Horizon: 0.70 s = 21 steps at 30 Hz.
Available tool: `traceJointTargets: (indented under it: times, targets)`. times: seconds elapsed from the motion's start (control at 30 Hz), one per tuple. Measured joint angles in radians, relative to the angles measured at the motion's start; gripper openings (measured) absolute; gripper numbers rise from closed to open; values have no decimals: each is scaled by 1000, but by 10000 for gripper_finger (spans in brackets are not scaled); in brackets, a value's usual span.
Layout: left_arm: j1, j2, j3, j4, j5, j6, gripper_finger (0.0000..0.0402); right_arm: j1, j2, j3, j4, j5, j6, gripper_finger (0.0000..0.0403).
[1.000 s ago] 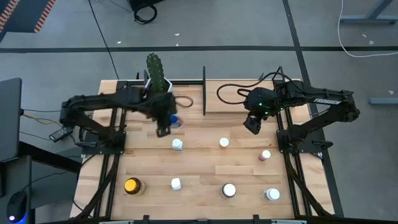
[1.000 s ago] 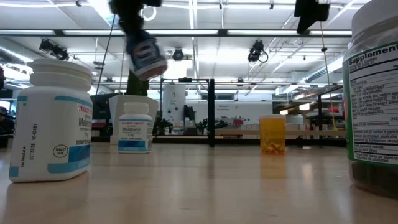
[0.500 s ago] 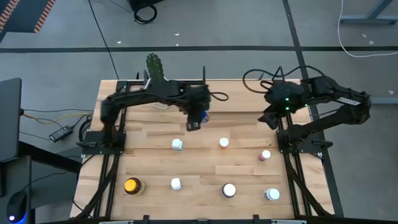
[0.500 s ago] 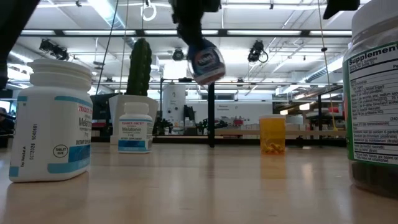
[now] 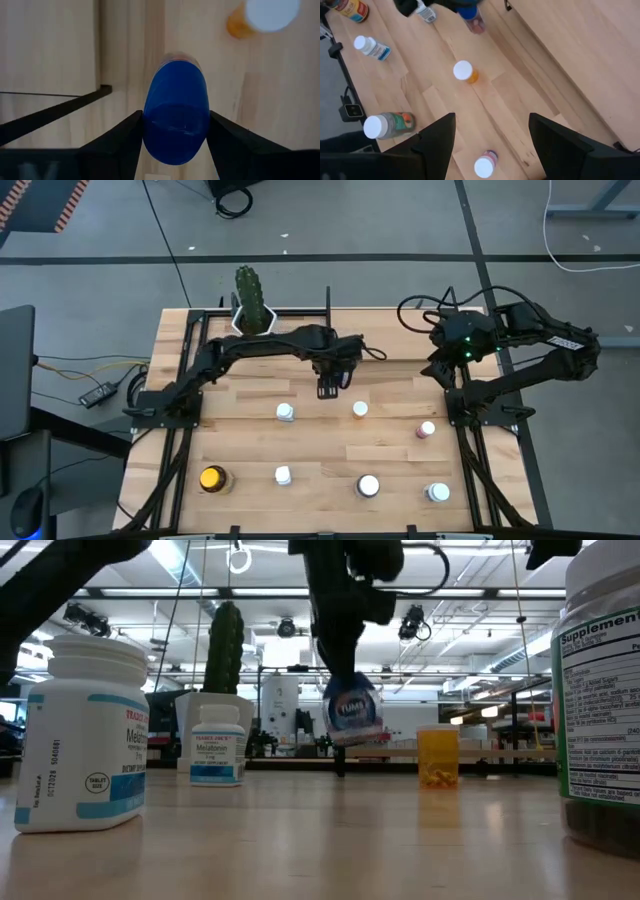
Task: Pick and place medicine bottles onto shelf by color
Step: Put the blue pill bottle on the shelf
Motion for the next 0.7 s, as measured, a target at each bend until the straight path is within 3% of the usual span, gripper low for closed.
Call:
traceJointTargets:
  times: [0.17,0.5,0.7]
  targets:
    - [-2,50,0,14,0,2,223,0,0,0,0,0,-3,259]
    - [-12,89,1,83,1,-2,206,0,0,0,0,-5,15,259]
    - [-21,90,1,65,1,-2,223,2,0,0,0,-6,15,259]
